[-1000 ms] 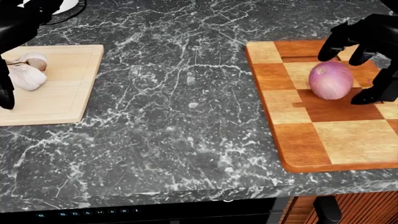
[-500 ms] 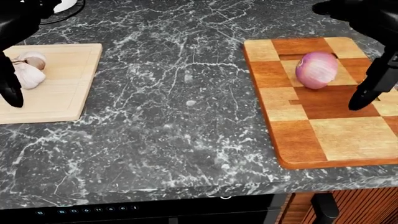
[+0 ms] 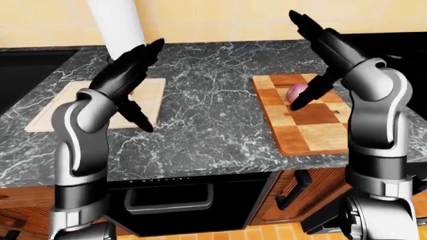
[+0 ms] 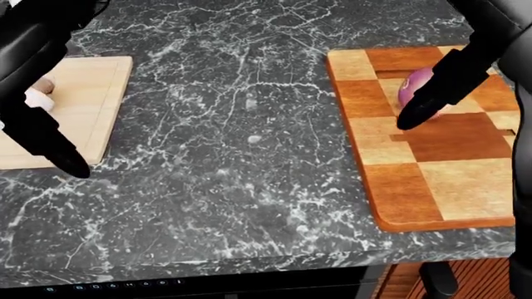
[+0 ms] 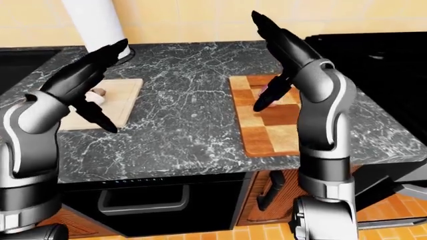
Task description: Place the onion and the garlic on separate cutting boards.
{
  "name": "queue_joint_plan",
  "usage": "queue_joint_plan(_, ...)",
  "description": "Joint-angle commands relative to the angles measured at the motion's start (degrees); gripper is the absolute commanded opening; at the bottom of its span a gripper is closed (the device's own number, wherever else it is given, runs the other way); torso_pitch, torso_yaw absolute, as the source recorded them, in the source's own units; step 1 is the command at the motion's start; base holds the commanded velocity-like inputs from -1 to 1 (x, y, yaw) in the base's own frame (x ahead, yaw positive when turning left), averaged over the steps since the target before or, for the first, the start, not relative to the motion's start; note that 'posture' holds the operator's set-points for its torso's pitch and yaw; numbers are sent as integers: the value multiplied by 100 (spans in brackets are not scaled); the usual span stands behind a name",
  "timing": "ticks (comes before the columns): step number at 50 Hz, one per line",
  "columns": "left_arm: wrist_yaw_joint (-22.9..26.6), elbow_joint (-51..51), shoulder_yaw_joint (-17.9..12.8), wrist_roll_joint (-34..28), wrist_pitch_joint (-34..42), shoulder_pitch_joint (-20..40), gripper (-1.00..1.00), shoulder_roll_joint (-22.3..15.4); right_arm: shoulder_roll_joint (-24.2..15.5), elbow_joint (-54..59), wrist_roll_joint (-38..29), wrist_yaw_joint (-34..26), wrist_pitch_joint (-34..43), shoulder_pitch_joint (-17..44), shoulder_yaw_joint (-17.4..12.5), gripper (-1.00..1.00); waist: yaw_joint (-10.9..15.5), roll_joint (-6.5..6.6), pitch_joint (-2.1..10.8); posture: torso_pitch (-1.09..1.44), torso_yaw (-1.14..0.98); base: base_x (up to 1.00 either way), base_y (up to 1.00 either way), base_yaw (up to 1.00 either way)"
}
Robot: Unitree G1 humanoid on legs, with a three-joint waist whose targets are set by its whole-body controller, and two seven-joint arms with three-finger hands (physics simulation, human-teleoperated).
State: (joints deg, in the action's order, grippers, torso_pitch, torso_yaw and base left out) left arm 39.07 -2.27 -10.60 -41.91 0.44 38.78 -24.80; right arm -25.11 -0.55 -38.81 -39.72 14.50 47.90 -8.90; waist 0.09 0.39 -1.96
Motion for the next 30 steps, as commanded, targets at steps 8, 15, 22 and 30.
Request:
queue_joint_plan(8, -519, -1332, -39, 266, 705, -419, 100, 307, 130, -1045, 252, 319, 603, -196, -86, 100, 3, -1, 142, 0, 0, 0, 0, 0)
queue_joint_plan(15, -891, -2408, -19, 431, 1268, -975, 100, 776, 420, -1730, 441, 612, 1025, -432, -52, 100, 9, -16, 138, 0, 0, 0, 0, 0)
queue_joint_plan(22, -1117, -3177, 34, 672, 1979, -1208, 100, 1027, 580, -2270, 712, 1074, 1548, -372, -15, 100, 22, -11, 114, 0, 0, 0, 0, 0)
queue_joint_plan(30, -1458, -3914, 243, 531, 2169, -1639, 100, 1292, 799, -3207, 743, 1305, 1963, -627, 180, 100, 44, -28, 101, 0, 0, 0, 0, 0)
